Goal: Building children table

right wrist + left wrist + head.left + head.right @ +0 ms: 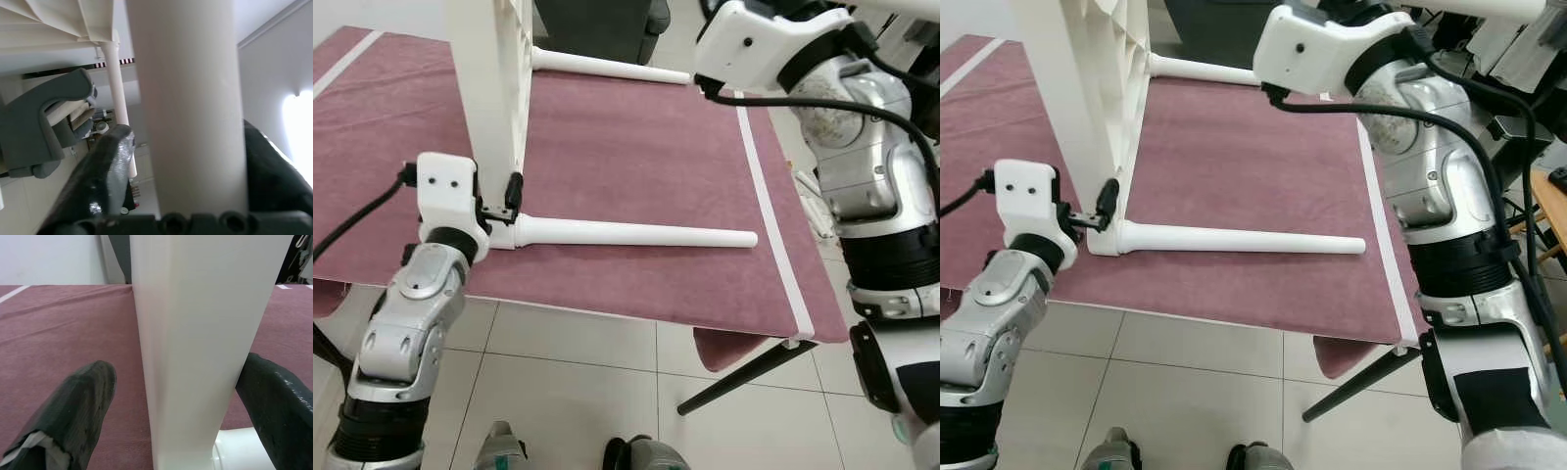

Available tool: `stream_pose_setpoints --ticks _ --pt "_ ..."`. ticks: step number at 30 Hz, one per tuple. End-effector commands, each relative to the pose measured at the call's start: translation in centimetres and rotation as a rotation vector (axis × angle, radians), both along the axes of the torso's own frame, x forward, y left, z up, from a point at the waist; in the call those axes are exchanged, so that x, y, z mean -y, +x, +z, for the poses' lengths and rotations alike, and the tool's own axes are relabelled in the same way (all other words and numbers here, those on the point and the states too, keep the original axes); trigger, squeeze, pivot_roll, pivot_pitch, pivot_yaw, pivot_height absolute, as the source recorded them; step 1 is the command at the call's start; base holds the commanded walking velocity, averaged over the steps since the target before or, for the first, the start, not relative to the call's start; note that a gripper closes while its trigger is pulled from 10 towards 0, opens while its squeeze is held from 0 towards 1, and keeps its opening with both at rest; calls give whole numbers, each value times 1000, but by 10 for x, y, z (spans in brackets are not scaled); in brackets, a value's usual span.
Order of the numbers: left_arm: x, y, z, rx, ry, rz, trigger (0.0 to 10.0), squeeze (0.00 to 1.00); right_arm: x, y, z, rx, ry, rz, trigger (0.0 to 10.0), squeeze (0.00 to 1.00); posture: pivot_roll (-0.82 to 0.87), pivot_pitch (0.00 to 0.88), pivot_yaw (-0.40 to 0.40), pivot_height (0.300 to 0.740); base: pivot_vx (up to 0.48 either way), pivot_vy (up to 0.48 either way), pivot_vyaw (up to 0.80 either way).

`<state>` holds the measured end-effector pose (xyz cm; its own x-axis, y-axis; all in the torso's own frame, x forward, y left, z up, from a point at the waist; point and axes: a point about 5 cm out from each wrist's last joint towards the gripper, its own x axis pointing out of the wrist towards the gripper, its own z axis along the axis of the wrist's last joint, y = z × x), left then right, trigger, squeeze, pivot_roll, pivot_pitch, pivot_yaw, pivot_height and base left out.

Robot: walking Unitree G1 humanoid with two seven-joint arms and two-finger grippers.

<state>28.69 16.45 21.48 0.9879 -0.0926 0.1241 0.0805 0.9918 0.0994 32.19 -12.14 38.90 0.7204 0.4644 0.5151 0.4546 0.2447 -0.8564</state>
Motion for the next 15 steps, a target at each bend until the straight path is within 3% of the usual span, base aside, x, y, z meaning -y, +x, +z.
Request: stream_pose_setpoints --ticks 1,2,3,6,12,13,14,15 --pt "2 1 -3 -15 23 40 10000 0 1 7 -9 -60 -1 -14 1647 0 151 108 -38 740 0 0 0" --pt "2 1 -3 -15 23 40 10000 0 1 7 -9 -60 -1 -14 1647 0 151 108 -38 740 0 0 0" --pt "2 4 -5 -20 30 67 10000 0 -1 7 -9 -64 5 -2 784 0 151 108 -39 740 0 0 0" --pt "0 11 -5 -16 45 131 10000 0 -4 6 -9 -66 14 16 667 0 149 107 -40 740 0 0 0" --pt "6 22 1 17 59 114 10000 0 -9 5 -8 -69 26 47 0 0 150 106 -44 740 0 0 0" --pt "6 25 2 23 61 122 8627 0 -9 5 -8 -69 27 48 0 0 147 106 -43 740 0 0 0" --pt "5 27 3 27 59 136 8627 0 -10 5 -8 -68 26 49 0 0 147 106 -43 740 0 0 0" --pt "4 28 5 33 61 143 0 0 -10 4 -8 -68 27 50 0 0 147 106 -43 740 0 0 0"
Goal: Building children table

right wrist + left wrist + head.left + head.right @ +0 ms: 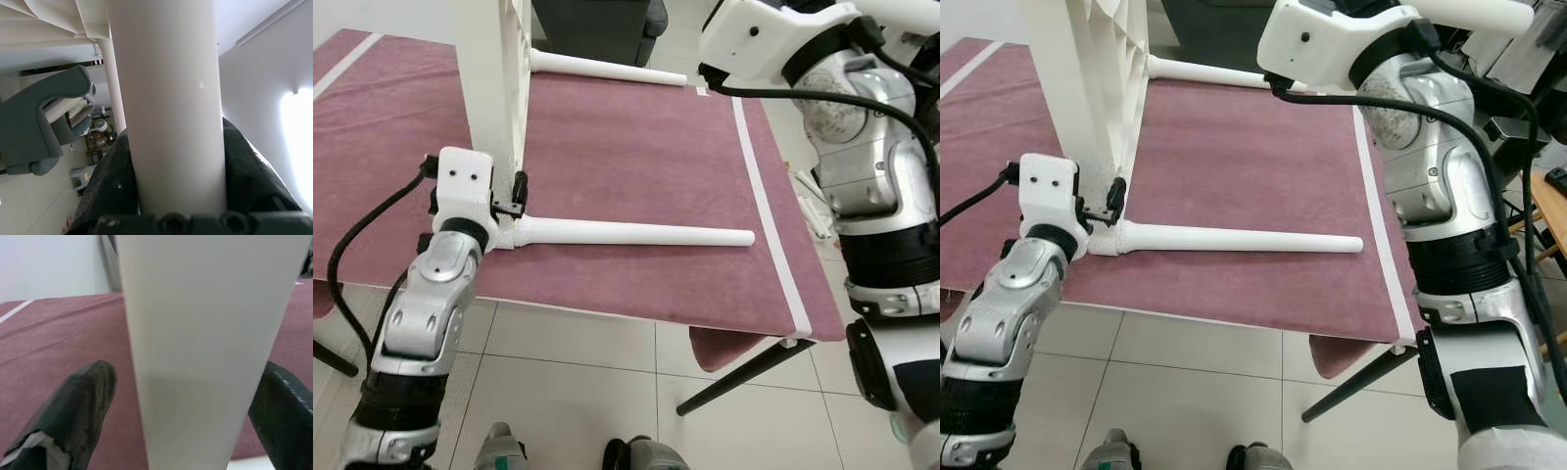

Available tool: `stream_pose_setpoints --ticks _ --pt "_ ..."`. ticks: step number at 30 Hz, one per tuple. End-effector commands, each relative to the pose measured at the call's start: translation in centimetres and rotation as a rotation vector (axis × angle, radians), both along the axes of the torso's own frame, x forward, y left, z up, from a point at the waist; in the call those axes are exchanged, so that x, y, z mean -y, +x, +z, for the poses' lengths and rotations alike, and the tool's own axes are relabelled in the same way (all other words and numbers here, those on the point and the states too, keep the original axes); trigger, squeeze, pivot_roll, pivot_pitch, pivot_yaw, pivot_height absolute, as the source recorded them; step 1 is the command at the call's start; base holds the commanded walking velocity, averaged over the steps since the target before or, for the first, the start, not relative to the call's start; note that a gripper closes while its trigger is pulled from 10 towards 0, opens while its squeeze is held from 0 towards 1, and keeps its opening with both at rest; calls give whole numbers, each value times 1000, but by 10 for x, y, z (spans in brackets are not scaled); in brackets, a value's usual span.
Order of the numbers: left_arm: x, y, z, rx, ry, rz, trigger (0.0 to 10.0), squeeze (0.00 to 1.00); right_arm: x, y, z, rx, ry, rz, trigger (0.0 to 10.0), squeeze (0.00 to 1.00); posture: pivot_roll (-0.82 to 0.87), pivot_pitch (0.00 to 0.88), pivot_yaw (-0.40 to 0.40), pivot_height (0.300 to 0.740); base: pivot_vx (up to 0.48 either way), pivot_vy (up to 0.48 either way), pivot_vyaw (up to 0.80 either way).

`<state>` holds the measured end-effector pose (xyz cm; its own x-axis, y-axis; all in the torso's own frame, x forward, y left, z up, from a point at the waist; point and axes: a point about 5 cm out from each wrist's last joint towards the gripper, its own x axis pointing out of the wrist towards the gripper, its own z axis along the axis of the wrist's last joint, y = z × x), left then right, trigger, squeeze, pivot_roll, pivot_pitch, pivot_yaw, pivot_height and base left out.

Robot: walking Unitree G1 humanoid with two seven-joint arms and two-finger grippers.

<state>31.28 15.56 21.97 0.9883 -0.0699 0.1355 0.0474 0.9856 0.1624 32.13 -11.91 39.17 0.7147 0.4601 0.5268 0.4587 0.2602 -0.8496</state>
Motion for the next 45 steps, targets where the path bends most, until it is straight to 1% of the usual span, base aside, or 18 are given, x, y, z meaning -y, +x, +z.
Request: stream_pose_setpoints --ticks 1,4,6,7,8,12,16,17,20,23,25,28,31,34,36,37,40,45 --pt "-7 4 1 25 19 131 0 0 -8 5 -11 -73 13 45 0 0 144 107 -41 740 0 0 0" --pt "-9 4 1 29 31 140 0 0 -8 5 -11 -73 14 45 0 0 143 109 -39 740 0 0 0" --pt "-10 3 2 41 98 148 0 0 -6 4 -10 -70 28 44 0 0 143 110 -38 740 0 0 0" --pt "-10 3 2 41 98 148 0 0 -6 4 -10 -70 28 44 0 0 143 110 -38 740 0 0 0" --pt "-11 2 1 34 142 154 0 0 -5 4 -9 -57 48 42 0 0 145 111 -38 740 0 0 0" --pt "-12 2 2 40 155 161 0 0 -4 4 -8 -46 59 44 0 0 150 111 -41 740 0 0 0" --pt "-18 2 21 112 169 191 0 0 -9 3 -5 -13 78 79 0 0 159 109 -46 740 0 0 0" --pt "-18 2 21 112 169 191 0 0 -9 3 -5 -13 78 79 0 0 159 109 -46 740 0 0 0" --pt "-28 4 44 195 204 237 0 0 -15 -1 1 33 112 127 0 0 160 107 -51 740 0 0 0" --pt "-33 4 52 220 225 257 0 0 -16 -2 3 47 125 140 0 0 161 107 -51 740 0 0 0" --pt "-45 5 67 264 258 298 0 0 -19 -4 7 64 150 168 0 0 163 107 -52 740 0 0 0" --pt "-52 4 74 285 271 323 0 0 -21 -6 8 78 159 187 0 0 166 106 -53 740 0 0 0" --pt "-68 1 90 330 312 382 0 0 -27 -12 12 112 169 241 0 0 167 106 -54 740 0 0 0" --pt "-75 -3 95 348 351 408 0 0 -30 -15 12 119 175 268 0 0 166 106 -58 740 0 0 0" --pt "-75 -3 95 348 351 408 0 0 -30 -15 12 119 175 268 0 0 166 106 -58 740 0 0 0" --pt "-80 -5 99 355 390 419 0 0 -33 -17 12 122 181 290 0 0 166 108 -60 740 0 0 0" --pt "-86 -8 102 354 416 411 0 0 -36 -21 14 133 185 320 0 0 167 109 -59 740 0 0 0" --pt "-91 -7 98 321 406 376 0 0 -43 -30 15 152 178 397 0 0 170 112 -60 740 0 0 0"
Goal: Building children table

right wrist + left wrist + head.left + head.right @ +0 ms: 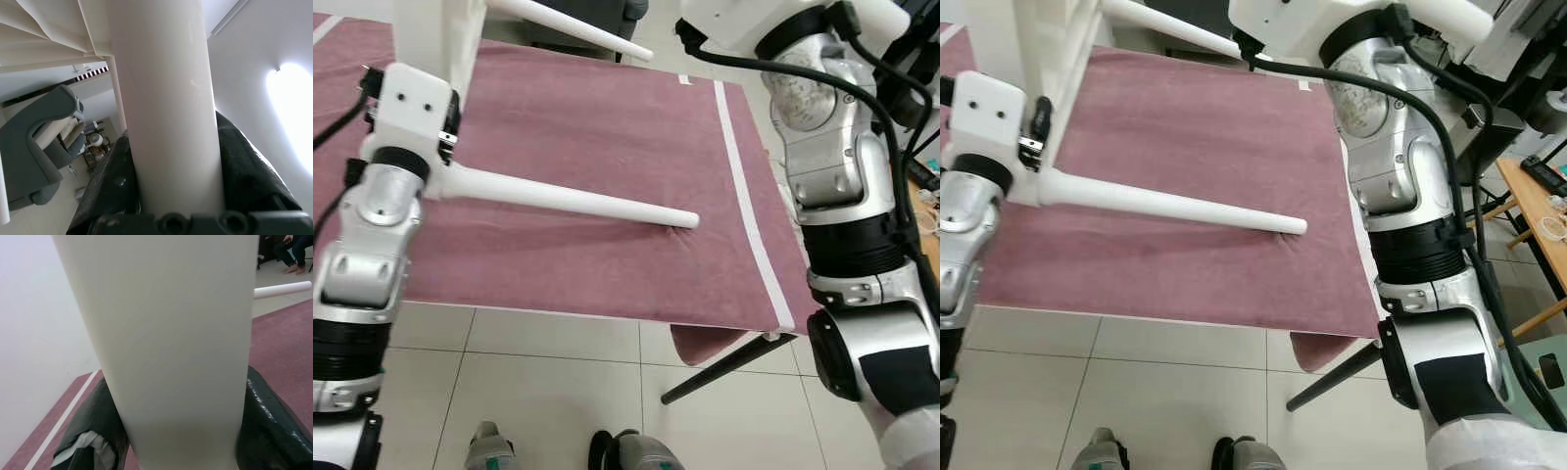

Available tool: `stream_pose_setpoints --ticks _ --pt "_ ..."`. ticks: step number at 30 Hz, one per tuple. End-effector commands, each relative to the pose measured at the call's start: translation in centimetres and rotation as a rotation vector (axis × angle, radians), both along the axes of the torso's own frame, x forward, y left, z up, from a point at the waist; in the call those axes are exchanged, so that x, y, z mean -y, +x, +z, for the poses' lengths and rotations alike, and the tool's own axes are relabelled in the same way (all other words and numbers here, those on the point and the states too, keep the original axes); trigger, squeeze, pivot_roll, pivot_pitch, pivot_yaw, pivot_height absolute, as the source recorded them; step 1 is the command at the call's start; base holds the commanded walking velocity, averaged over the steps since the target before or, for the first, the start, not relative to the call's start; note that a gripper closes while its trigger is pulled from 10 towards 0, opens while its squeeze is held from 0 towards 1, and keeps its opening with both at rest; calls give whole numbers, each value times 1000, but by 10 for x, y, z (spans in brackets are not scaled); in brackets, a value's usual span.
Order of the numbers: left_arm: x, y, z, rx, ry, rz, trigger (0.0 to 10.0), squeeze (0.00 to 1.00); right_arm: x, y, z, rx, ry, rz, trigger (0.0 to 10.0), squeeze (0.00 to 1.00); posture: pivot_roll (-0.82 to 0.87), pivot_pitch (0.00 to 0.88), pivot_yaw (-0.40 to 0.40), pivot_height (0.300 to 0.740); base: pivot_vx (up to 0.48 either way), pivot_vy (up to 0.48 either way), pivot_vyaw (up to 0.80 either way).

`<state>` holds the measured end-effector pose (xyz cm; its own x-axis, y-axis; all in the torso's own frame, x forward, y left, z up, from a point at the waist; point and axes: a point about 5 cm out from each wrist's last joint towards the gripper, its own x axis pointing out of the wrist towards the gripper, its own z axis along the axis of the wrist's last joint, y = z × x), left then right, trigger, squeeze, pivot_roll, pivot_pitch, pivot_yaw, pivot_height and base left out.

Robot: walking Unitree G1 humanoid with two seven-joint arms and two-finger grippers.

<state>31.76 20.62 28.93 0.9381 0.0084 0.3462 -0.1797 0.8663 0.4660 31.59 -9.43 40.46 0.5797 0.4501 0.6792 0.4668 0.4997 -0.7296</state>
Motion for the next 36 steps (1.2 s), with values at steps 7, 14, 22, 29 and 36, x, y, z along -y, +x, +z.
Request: stream_pose_setpoints --ticks 7,14,22,29,36 --pt "-37 -4 15 -7 -67 56 0 0 -24 -27 2 48 -57 248 0 0 156 115 -58 740 0 0 0" --pt "-33 4 5 -129 -201 -38 0 0 -30 -5 -3 -164 -20 260 1216 0 142 110 -55 740 0 0 0" --pt "-36 -2 -13 -202 -238 -50 0 0 -46 3 -12 -224 -7 307 2235 0 153 112 -63 740 0 0 0" --pt "-39 -11 -39 -277 -213 -17 0 0 -58 0 -12 -207 -65 350 5765 0 155 114 -69 740 0 0 0" --pt "-37 -14 -47 -289 -181 -5 0 0 -62 -3 -14 -184 -126 357 10000 0 155 115 -71 740 0 0 0"
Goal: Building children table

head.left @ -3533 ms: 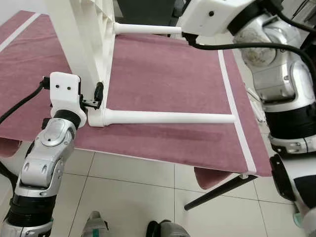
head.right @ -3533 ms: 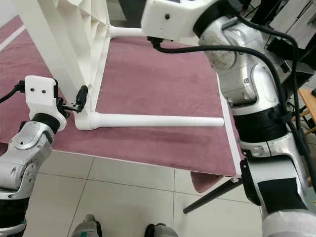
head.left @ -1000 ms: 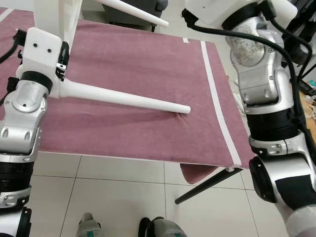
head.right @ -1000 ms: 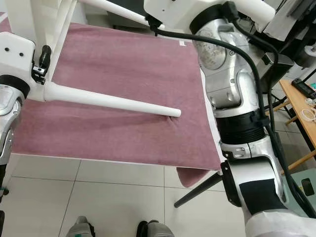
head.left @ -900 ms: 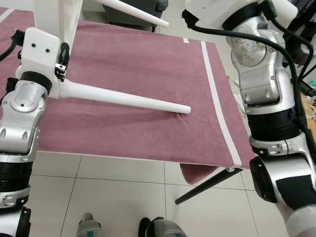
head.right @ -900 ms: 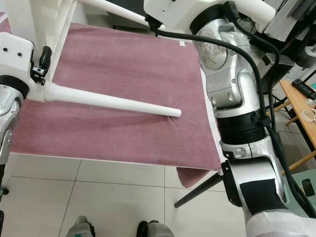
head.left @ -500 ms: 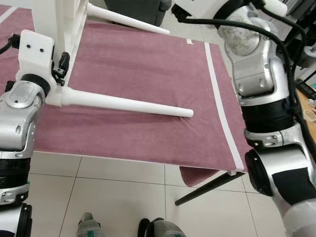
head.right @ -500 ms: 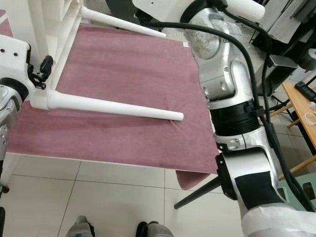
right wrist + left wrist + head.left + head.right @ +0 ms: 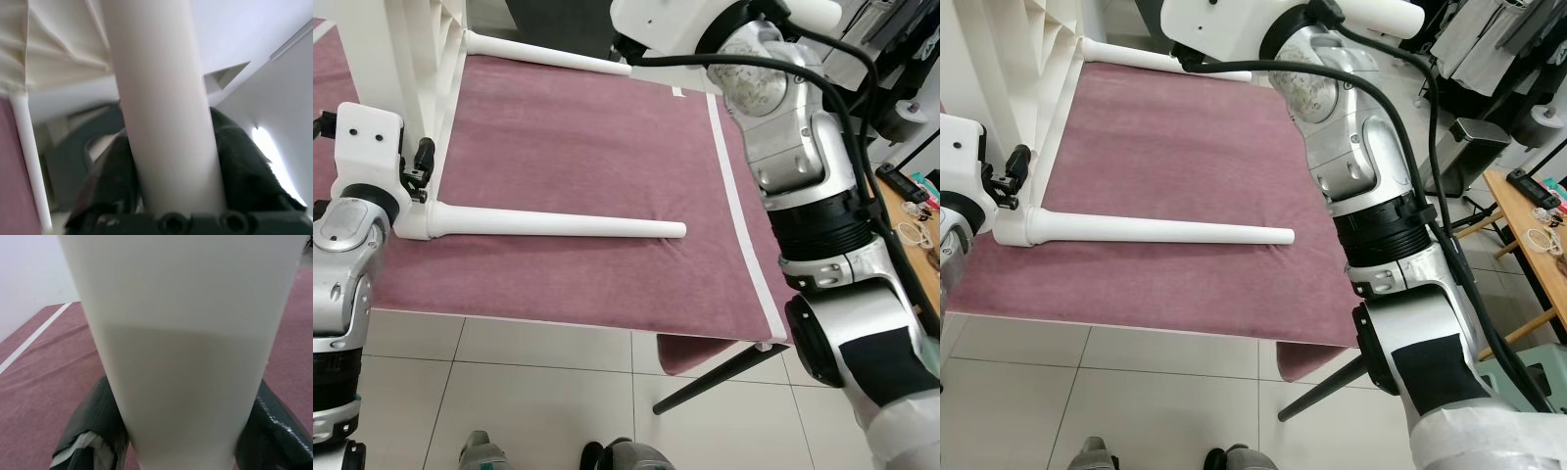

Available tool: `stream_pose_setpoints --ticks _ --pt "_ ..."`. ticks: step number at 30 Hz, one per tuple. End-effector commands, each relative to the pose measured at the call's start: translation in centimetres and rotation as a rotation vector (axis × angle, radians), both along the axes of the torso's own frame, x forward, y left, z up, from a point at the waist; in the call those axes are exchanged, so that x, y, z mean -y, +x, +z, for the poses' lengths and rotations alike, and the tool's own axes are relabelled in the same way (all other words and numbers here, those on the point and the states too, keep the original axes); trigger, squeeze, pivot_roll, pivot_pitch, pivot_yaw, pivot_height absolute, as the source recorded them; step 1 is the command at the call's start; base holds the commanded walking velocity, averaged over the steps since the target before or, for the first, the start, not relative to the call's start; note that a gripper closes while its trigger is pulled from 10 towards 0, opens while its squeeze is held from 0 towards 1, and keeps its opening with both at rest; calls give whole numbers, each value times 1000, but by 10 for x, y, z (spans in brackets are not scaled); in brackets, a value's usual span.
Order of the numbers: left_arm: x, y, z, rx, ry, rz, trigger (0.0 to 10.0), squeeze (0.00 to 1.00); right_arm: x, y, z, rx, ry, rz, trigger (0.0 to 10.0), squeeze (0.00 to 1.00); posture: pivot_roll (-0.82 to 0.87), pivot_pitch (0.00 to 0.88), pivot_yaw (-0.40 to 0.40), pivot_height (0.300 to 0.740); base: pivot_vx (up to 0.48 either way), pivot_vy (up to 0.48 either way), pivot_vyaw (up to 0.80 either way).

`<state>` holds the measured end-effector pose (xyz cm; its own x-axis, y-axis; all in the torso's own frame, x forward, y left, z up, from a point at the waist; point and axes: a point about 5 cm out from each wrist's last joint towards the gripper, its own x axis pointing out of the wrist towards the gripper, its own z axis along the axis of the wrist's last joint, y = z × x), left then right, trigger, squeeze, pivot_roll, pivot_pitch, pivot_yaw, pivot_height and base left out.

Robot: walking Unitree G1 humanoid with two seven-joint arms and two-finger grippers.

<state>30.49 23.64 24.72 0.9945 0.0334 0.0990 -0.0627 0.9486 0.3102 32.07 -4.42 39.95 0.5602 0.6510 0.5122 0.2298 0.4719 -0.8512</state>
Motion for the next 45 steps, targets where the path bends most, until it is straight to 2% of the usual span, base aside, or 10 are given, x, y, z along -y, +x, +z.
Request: stream_pose_setpoints --ticks 1,7,8,12,18,25,30,35,42,45 --pt "-7 -1 -6 -41 26 9 0 0 -13 -8 -12 -35 -5 152 10000 1000 154 116 -71 740 0 0 0" --pt "-9 -3 -8 -32 21 1 0 0 -17 -22 -26 -107 -128 312 10000 1000 156 116 -69 740 0 0 0" --pt "-10 -4 -8 -31 15 -1 0 0 -16 -28 -30 -138 -172 372 10000 0 155 117 -69 740 0 0 0" --pt "-14 -5 -8 -33 -27 -26 0 0 0 -39 -30 -202 -212 458 10000 0 156 118 -68 740 0 0 0" --pt "-22 -8 -10 -53 -63 -59 0 0 23 -34 -27 -249 -230 415 10000 0 155 118 -65 740 0 0 0" --pt "-43 -16 -2 -40 -37 -119 0 0 63 -30 -16 -387 -151 406 10000 0 156 116 -65 740 0 0 0" --pt "-62 -28 2 -51 -25 -184 0 0 93 -27 -37 -541 -210 339 10000 0 162 111 -70 740 0 0 0" --pt "-72 -35 3 -56 -20 -204 0 0 101 -25 -49 -586 -229 301 10000 0 164 111 -70 740 0 0 0" --pt "-62 -32 3 -41 -8 -220 0 0 107 -31 -61 -662 -303 302 10000 0 165 109 -75 740 0 0 0" --pt "-54 -27 -3 -39 6 -221 0 0 119 -24 -73 -719 -253 246 10000 0 159 107 -78 740 0 0 0"
